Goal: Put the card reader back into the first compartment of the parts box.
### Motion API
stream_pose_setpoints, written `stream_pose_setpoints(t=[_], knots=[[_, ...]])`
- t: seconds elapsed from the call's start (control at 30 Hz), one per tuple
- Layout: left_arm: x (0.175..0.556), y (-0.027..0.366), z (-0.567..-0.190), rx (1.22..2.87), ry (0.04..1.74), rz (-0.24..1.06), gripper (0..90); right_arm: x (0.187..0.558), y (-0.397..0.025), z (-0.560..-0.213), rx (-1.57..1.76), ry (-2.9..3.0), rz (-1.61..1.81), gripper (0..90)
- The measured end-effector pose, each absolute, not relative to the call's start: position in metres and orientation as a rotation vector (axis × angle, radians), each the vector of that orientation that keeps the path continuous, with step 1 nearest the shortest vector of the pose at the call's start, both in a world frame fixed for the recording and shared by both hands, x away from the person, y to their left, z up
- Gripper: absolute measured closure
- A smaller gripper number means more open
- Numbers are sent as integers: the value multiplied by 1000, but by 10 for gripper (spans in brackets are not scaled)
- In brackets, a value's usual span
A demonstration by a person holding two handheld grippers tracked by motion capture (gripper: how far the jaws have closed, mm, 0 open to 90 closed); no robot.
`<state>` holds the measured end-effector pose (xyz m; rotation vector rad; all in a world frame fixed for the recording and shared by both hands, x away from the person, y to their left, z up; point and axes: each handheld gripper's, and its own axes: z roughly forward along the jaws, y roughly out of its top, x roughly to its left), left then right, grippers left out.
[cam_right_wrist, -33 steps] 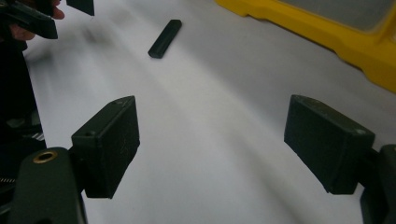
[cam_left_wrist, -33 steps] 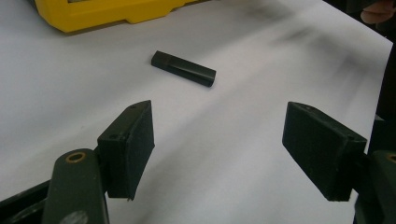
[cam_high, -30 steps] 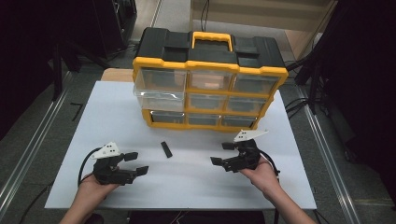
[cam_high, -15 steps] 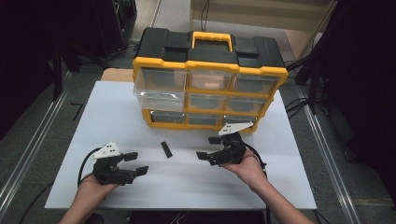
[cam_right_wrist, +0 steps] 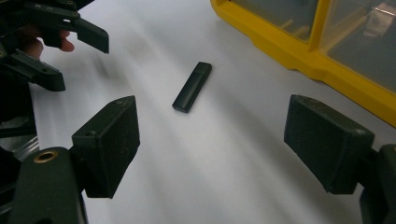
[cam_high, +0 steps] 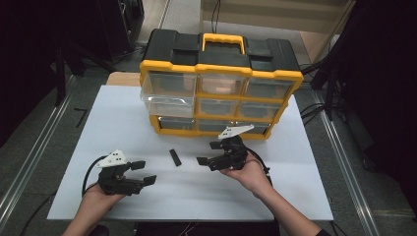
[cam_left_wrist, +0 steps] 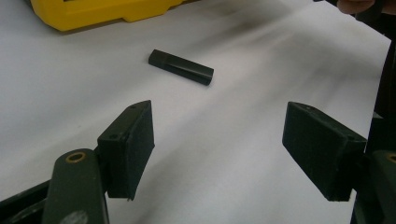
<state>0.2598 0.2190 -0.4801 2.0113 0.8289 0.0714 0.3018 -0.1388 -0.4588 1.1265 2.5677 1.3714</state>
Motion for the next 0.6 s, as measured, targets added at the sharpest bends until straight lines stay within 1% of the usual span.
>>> stream_pose_setpoints(t=[0.6], knots=[[259,219,-480,2012,826,67,265,320,-95,-470,1072,2641,1282,178]])
